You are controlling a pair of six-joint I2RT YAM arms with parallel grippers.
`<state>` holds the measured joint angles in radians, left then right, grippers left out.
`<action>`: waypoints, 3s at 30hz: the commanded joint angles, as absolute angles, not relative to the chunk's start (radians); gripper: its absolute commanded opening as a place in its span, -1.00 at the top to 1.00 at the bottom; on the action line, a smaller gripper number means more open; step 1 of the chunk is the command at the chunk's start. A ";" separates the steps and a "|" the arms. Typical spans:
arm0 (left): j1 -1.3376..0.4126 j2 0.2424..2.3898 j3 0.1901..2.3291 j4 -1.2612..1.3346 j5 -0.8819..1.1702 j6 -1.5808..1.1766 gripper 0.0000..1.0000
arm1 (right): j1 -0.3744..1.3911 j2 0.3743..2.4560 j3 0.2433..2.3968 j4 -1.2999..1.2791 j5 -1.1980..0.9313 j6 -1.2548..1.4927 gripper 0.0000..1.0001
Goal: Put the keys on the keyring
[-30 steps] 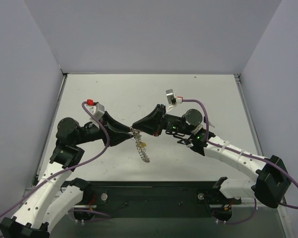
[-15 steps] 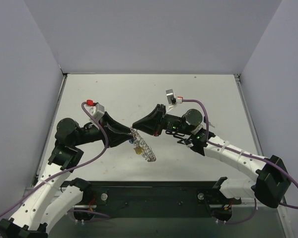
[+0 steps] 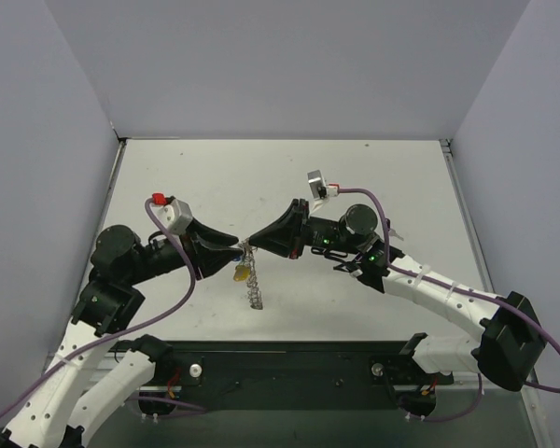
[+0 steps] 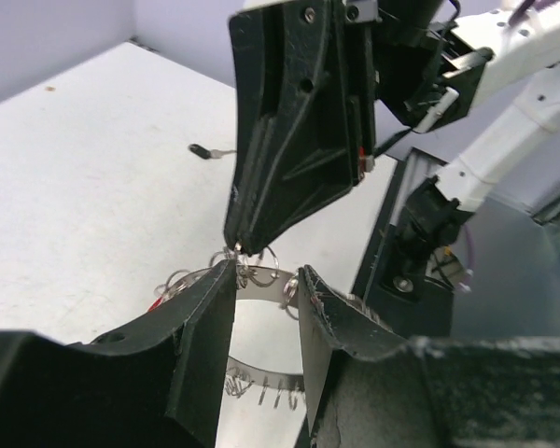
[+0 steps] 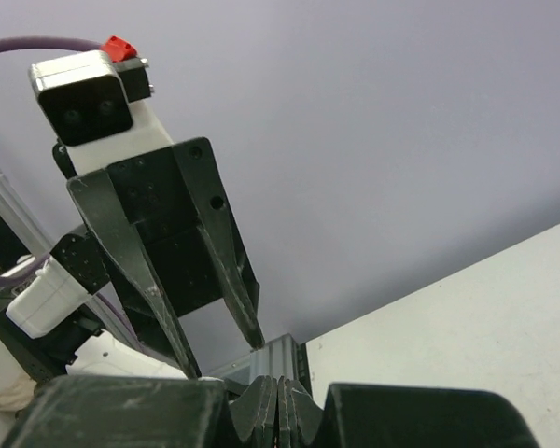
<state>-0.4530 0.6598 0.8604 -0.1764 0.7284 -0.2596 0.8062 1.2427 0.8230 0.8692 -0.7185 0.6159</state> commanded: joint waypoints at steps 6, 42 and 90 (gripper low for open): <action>-0.460 0.627 0.926 -0.236 0.540 -0.175 0.08 | 0.804 1.218 0.876 0.927 -0.767 0.578 1.00; -0.437 0.792 1.029 -0.156 1.193 -0.153 0.10 | 0.752 1.196 1.002 0.851 -1.244 0.604 1.00; -0.466 0.813 1.005 -0.316 1.077 -0.037 0.13 | 0.732 1.215 1.012 0.963 -1.218 0.690 1.00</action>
<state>-0.4572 0.8196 1.0096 -0.3214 1.0878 -0.0647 0.7383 1.2545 0.9691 0.8154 -1.2182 0.6849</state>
